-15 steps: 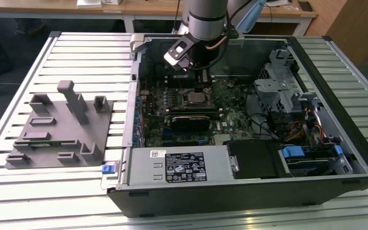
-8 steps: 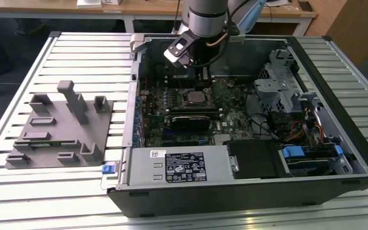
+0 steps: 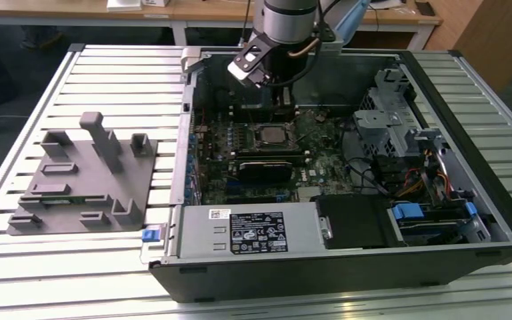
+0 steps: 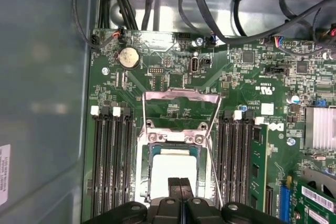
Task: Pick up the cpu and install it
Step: 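Close the cpu cover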
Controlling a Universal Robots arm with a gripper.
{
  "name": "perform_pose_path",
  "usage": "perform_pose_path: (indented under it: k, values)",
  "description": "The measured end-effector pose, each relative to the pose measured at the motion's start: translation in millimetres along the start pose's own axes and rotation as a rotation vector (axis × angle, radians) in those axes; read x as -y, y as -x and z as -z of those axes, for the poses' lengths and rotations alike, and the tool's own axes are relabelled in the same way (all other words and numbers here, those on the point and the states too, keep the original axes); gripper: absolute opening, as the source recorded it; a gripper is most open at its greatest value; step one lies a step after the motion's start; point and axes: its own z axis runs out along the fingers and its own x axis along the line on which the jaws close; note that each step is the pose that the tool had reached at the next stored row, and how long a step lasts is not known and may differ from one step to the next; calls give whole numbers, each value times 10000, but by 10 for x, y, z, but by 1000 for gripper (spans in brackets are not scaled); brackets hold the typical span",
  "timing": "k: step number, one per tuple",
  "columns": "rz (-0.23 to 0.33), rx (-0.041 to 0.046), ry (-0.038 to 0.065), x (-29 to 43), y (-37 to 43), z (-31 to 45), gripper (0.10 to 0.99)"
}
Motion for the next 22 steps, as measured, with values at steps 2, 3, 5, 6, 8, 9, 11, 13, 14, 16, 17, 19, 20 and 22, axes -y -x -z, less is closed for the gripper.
perform_pose_path:
  k: [2, 3, 5, 6, 8, 9, 11, 13, 14, 16, 17, 19, 20, 22]
  values:
    - [-2, -1, 0, 0, 0, 21, 106]
    - [-2, -2, 1, -1, 0, 32, 106]
    - [-2, -1, 0, -1, 1, 64, 106]
    - [-2, -1, 0, -2, 1, 87, 106]
    - [-2, -1, 0, -3, 3, 155, 106]
    - [-2, -2, 1, -4, 3, 197, 106]
    - [-2, -2, 1, -6, 5, 276, 106]
    - [-1, 0, 0, -8, 6, 353, 106]
    - [-1, 1, 0, -9, 6, 378, 106]
    - [0, 2, 5, -9, 7, 380, 106]
    - [-1, 2, 7, -8, 8, 379, 106]
    - [-1, 6, 5, -8, 21, 380, 106]
    - [-1, 7, 4, -8, 33, 380, 106]
    - [-1, 5, 6, -11, 48, 379, 106]
